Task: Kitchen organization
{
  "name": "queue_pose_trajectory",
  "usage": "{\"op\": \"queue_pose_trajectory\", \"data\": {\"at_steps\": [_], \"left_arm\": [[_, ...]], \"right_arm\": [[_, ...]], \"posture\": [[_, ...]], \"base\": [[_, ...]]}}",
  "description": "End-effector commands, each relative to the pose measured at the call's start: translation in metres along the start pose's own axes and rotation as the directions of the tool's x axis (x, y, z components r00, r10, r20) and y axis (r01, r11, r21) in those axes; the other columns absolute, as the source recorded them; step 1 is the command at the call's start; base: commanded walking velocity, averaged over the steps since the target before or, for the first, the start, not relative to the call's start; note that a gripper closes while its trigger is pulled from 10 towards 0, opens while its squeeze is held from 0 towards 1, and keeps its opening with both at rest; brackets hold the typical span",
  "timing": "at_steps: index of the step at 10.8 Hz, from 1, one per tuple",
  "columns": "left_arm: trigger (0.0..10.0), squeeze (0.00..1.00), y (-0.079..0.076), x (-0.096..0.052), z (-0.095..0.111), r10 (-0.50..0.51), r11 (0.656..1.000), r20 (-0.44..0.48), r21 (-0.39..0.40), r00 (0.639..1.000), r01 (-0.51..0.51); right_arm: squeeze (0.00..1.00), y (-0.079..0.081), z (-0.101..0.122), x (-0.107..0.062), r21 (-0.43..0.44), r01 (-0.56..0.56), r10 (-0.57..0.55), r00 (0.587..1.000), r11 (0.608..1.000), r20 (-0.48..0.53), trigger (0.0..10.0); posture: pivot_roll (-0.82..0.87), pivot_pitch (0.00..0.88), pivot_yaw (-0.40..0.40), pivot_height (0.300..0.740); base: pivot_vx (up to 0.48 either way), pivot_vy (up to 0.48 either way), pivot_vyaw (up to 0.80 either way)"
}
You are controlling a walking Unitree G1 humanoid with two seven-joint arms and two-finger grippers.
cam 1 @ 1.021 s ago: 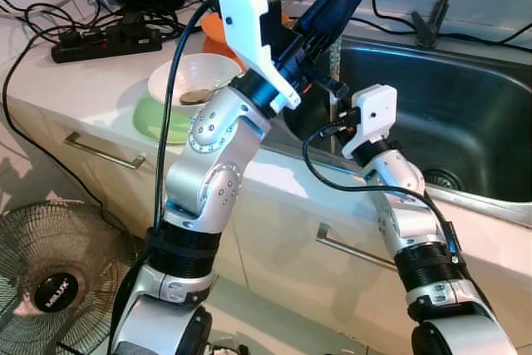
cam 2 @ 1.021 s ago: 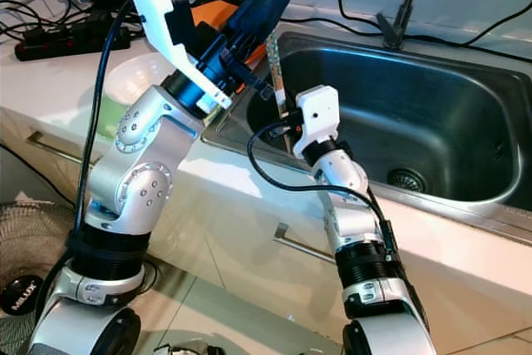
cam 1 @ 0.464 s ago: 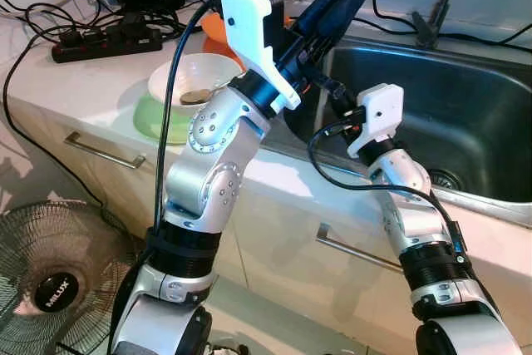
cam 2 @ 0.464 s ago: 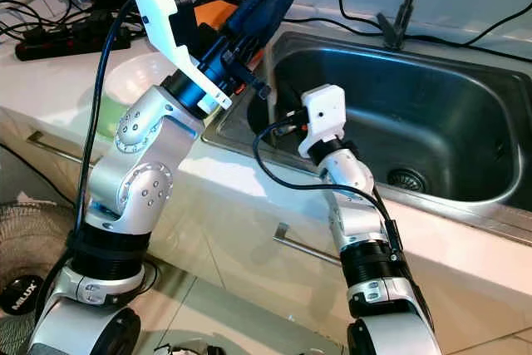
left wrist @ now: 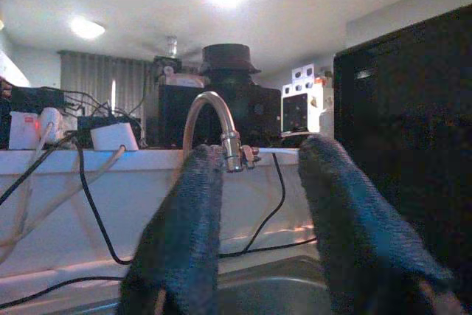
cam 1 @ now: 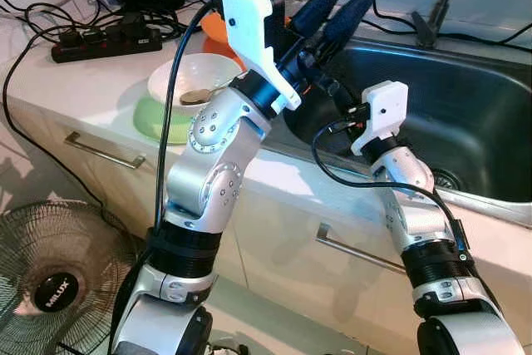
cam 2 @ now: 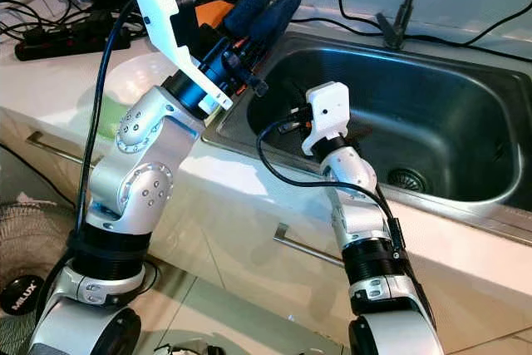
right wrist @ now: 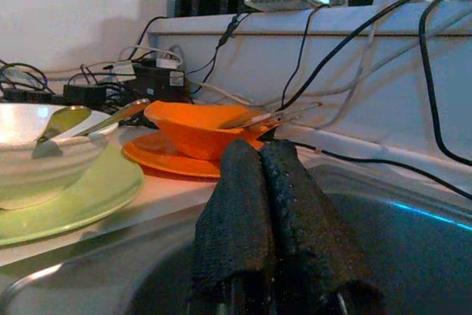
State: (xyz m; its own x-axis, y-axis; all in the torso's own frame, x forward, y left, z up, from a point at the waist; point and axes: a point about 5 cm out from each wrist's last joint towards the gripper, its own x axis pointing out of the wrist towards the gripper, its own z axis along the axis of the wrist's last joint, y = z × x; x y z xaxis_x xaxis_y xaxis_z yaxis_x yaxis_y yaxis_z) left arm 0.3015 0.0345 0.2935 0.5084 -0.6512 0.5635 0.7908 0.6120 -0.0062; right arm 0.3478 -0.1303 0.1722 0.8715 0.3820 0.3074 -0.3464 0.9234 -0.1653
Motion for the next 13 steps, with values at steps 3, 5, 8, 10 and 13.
{"op": "queue_pose_trajectory", "data": {"at_steps": [3, 5, 8, 10, 13], "left_arm": [[10.0, 1.0, 0.005, 0.0, 0.005, 0.04, 0.997, 0.042, -0.06, 0.998, -0.038], [10.0, 0.0, 0.025, -0.004, 0.026, 0.166, 0.97, 0.164, -0.205, 0.972, -0.131], [10.0, 0.0, 0.042, -0.012, 0.032, 0.25, 0.947, 0.191, -0.251, 0.949, -0.199], [10.0, 0.0, 0.045, -0.016, 0.028, 0.268, 0.943, 0.168, -0.246, 0.949, -0.223], [10.0, 0.0, 0.049, -0.023, 0.02, 0.283, 0.943, 0.124, -0.22, 0.951, -0.252]], "right_arm": [[0.0, -0.009, 0.003, 0.004, -0.01, 0.048, -0.048, 0.999, 0.999, 0.009, 0.0], [0.0, -0.029, -0.001, 0.002, -0.035, 0.174, -0.175, 0.984, 0.984, -0.031, 0.0], [0.0, -0.047, 0.0, 0.001, -0.04, 0.28, -0.282, 0.958, 0.959, -0.05, 0.0], [0.0, -0.051, 0.0, 0.001, -0.043, 0.322, -0.324, 0.945, 0.946, -0.043, 5.8], [0.0, -0.049, 0.01, 0.005, -0.12, 0.338, -0.337, 0.941, 0.933, 0.027, 10.0]], "posture": [[0.04, 0.026, 0.076, 0.74], [0.05, 0.024, 0.078, 0.74], [0.05, 0.023, 0.081, 0.74], [0.05, 0.023, 0.083, 0.74], [0.05, 0.027, 0.082, 0.74]], "base": [[0.0, 0.0, 0.0], [0.0, 0.0, 0.0], [0.0, 0.0, 0.0], [0.0, 0.0, 0.0], [0.0, 0.0, 0.0]]}}
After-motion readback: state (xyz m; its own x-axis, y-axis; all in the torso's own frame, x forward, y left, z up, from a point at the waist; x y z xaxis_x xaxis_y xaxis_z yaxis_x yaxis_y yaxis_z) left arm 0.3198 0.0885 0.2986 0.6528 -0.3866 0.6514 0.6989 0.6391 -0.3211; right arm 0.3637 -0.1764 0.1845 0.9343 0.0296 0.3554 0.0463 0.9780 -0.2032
